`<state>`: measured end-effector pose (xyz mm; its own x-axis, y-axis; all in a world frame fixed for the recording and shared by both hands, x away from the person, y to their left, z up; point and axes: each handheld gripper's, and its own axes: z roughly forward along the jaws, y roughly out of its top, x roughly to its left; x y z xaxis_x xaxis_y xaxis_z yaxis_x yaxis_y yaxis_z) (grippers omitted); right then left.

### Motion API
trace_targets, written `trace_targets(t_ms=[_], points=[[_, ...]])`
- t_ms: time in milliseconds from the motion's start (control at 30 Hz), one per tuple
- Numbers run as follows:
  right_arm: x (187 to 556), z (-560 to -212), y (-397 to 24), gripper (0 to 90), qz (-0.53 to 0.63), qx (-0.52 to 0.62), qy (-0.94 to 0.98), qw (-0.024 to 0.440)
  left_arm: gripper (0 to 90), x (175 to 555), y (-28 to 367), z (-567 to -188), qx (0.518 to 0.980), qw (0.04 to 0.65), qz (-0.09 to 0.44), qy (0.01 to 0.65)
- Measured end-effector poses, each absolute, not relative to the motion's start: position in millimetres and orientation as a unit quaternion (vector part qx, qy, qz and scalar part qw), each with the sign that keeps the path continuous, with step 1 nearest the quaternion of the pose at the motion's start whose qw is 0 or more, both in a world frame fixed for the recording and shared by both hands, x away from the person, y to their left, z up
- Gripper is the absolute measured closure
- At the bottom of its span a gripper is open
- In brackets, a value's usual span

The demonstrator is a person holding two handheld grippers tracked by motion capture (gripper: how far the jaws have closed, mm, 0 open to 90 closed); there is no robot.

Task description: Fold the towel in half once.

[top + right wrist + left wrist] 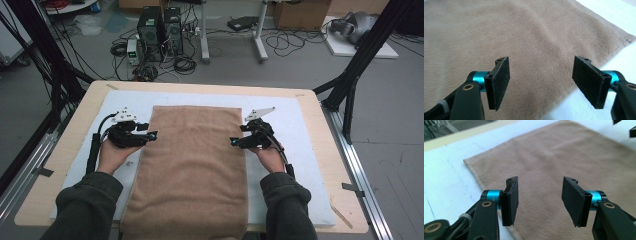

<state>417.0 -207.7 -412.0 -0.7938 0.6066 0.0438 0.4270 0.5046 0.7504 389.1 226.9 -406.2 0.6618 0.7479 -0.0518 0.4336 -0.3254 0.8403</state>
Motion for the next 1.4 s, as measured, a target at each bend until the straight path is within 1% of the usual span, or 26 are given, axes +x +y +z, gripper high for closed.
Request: trace_targets(t_ms=[233,333,367,400,433,467,500,533,567,633,700,733,833,1033,1200,1233,1333,1400], points=[[432.1,-432.2,-211.4,33.2,0.386,0.327,0.852,0.132,49.2,408.2,225.5,-431.7,0.802,0.412,0.183,0.393],[436.7,-439.1,-214.3,37.2,0.381,0.338,0.851,0.129,52.7,413.8,224.6,-440.9,0.801,0.399,0.186,0.405],[437.9,-441.5,-214.7,39.9,0.378,0.344,0.851,0.123,54.2,415.7,224.1,-445.0,0.803,0.390,0.180,0.413],[439.6,-444.2,-215.0,42.1,0.371,0.348,0.853,0.117,54.1,416.3,224.3,-448.2,0.801,0.394,0.177,0.414],[440.1,-445.5,-215.4,45.5,0.372,0.351,0.851,0.114,54.3,415.9,223.3,-448.1,0.801,0.391,0.182,0.416],[440.6,-444.5,-216.2,51.1,0.370,0.358,0.849,0.116,56.9,415.7,222.0,-447.7,0.802,0.387,0.187,0.415],[441.1,-444.1,-216.5,56.4,0.372,0.361,0.848,0.111,60.6,415.7,221.7,-447.2,0.802,0.385,0.189,0.416],[441.1,-443.7,-216.4,60.3,0.371,0.360,0.849,0.109,66.8,415.6,221.1,-447.0,0.799,0.384,0.191,0.420],[441.1,-443.3,-215.9,65.1,0.371,0.359,0.850,0.105,71.1,415.5,220.8,-446.6,0.799,0.383,0.190,0.422],[441.3,-443.0,-215.8,79.7,0.379,0.356,0.850,0.079,75.9,414.7,219.1,-445.8,0.802,0.382,0.187,0.420],[441.2,-442.4,-215.8,81.0,0.381,0.353,0.852,0.068,83.0,414.1,219.5,-444.3,0.806,0.382,0.176,0.417],[441.2,-441.6,-216.5,81.1,0.382,0.352,0.852,0.064,84.4,414.3,220.2,-442.9,0.806,0.381,0.172,0.419],[440.6,-435.5,-223.1,81.1,0.403,0.359,0.840,0.058,85.2,412.6,223.0,-437.3,0.801,0.393,0.171,0.417],[428.0,-405.0,-230.7,81.5,0.439,0.330,0.833,0.069,85.3,397.1,237.7,-411.8,0.777,0.452,0.164,0.407],[403.0,-383.3,-234.1,81.2,0.454,0.305,0.836,0.048,85.2,362.2,246.4,-394.6,0.788,0.466,0.167,0.366],[395.5,-380.0,-233.3,81.2,0.454,0.295,0.839,0.047,85.2,353.9,248.4,-393.7,0.795,0.462,0.165,0.358],[369.2,-376.1,-230.1,81.3,0.449,0.265,0.851,0.051,85.3,327.3,252.9,-397.2,0.806,0.456,0.169,0.337],[353.6,-379.4,-227.6,81.3,0.443,0.255,0.858,0.047,85.3,310.3,253.9,-403.4,0.811,0.453,0.167,0.330]])
